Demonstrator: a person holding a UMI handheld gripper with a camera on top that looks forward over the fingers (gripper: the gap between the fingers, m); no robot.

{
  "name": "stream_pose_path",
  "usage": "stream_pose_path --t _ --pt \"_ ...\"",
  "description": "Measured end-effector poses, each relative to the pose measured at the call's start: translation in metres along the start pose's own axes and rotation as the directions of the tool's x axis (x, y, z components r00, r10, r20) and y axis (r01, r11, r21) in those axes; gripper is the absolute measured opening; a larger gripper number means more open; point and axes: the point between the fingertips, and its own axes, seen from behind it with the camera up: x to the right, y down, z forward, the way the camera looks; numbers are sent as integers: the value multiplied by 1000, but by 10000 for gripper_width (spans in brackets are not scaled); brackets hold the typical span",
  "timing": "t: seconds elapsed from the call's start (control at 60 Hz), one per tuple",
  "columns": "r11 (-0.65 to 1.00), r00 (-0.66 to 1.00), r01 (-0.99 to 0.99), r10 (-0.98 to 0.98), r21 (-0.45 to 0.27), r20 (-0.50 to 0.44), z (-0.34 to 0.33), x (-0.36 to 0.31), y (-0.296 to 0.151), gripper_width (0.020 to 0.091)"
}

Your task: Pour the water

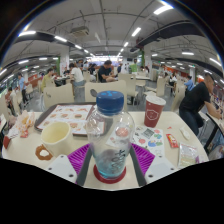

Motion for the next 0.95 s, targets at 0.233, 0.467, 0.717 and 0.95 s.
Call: stream_pose_path --t 0.233,0.467,0.717,0.95 --pt "991 998 -24 15 -133 -67 -83 -10 18 851" --pt "982 997 -50 38 -185 -66 -191 -68 18 850" --pt "989 999 -16 9 -148 -49 -247 -108 10 853" --pt "986 999 -19 12 -166 -43 -251 -114 17 853"
